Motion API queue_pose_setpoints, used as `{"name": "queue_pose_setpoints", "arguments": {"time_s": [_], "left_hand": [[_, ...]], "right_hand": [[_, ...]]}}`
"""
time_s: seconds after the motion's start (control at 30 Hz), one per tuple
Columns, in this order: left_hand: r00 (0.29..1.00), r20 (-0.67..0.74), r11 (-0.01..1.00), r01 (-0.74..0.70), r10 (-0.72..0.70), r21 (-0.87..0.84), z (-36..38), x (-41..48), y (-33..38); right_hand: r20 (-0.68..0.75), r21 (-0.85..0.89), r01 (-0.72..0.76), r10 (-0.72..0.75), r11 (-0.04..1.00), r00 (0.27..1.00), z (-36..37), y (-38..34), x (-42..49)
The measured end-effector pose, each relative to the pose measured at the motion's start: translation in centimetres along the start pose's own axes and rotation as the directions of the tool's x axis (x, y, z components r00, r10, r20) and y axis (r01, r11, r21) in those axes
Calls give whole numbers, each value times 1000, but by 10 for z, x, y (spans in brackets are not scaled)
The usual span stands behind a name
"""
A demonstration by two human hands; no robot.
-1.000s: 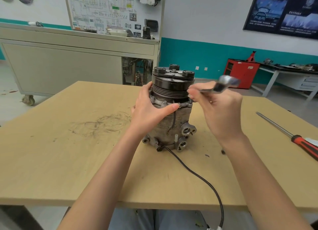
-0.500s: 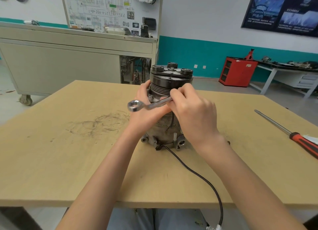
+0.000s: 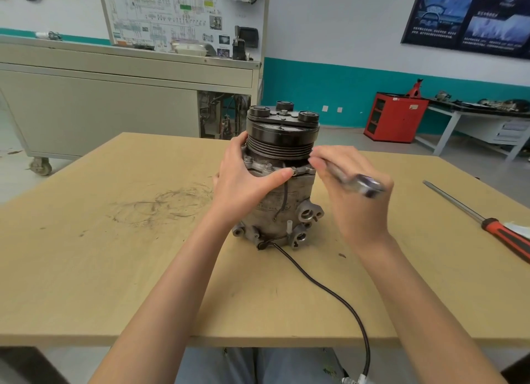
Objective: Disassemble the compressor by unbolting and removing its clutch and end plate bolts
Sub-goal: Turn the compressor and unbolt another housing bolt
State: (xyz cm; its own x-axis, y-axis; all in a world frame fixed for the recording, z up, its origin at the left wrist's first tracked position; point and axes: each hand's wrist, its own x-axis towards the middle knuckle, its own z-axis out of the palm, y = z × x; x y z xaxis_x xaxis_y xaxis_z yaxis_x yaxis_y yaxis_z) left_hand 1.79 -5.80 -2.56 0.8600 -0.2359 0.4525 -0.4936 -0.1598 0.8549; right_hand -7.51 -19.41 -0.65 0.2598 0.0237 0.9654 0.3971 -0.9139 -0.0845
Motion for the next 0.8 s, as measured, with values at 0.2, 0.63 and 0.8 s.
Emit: {"name": "queue_pose_setpoints", "arguments": {"time_s": [0.2,0.63,0.8], "left_hand": [[1000,0,1000,8,-8,29,-2,-2,4],[1000,2,1000,12,-12,16,-2,-4,8],[1000,-4,1000,20,-20,18,-1,-5,8]], "right_hand": [[228,654,-423,369,628,901,-1,37,1],[468,745,-661,634,91,616,7,70,36],[106,319,-414,402,853,910,-6,36,41]]}}
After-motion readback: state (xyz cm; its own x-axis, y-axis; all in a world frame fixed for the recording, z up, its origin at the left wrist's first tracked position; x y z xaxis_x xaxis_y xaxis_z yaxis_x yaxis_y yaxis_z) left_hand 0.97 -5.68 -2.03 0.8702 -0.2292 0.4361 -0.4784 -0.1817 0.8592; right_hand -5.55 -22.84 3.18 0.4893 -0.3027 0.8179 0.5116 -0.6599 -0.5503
